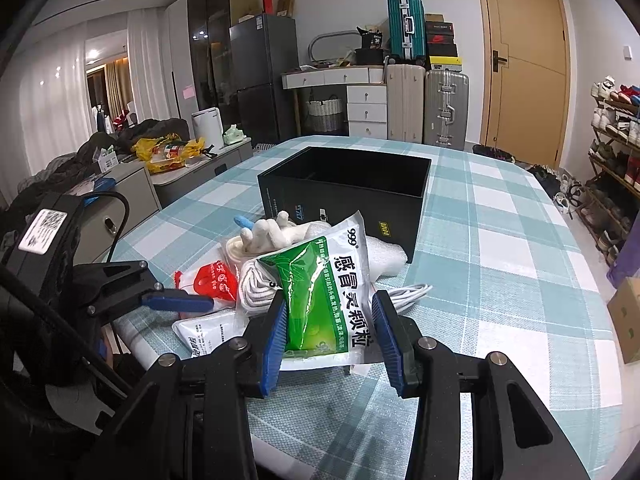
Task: Organize soft objects
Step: 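Grasp the white foil packet with the left gripper while the right gripper holds the sachet, then lower the foil packet and sachet into the black box and open both grippers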
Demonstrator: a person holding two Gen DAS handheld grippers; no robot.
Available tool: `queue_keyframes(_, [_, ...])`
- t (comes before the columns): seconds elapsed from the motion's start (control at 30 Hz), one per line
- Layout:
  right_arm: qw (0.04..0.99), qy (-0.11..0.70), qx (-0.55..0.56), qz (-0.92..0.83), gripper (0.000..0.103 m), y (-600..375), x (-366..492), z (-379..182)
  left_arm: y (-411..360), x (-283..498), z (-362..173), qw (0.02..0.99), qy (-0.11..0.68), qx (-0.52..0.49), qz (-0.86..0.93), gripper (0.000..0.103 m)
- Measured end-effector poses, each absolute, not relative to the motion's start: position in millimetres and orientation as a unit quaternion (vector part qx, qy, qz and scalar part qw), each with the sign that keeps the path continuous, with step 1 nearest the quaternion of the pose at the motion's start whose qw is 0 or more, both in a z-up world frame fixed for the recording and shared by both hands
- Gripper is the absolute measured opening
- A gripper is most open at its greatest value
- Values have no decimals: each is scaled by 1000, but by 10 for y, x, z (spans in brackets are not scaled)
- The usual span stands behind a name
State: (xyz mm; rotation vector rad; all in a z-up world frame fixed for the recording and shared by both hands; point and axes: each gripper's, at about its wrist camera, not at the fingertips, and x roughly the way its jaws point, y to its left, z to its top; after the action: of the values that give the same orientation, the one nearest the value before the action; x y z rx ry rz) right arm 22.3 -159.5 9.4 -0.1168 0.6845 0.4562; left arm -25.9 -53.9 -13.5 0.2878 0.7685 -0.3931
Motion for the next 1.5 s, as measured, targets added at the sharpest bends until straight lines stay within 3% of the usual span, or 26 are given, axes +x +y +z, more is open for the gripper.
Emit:
queue_keyframes(0.17, [915, 333, -55, 222, 42, -1598, 224, 94, -478, -174, -138, 891, 391, 116, -202, 79])
queue_keyframes(0.27, [915, 332, -55, 221, 42, -1599, 221, 91, -489, -162, -131, 885, 399, 110, -213, 71])
queue_keyframes(0.3, [915, 332, -54, 221, 42, -1608, 226, 90, -480, -154, -130, 882, 404, 101, -223, 62])
queue_keyframes(0.6, [918, 327, -48, 220, 42, -1659, 228, 104, -461, -214, -44, 884, 395, 86, -234, 44])
queue_keyframes(1.5, [930, 296, -17, 219, 42, -1773, 274, 368, 28, -228, 505, 929, 314, -1, -198, 43])
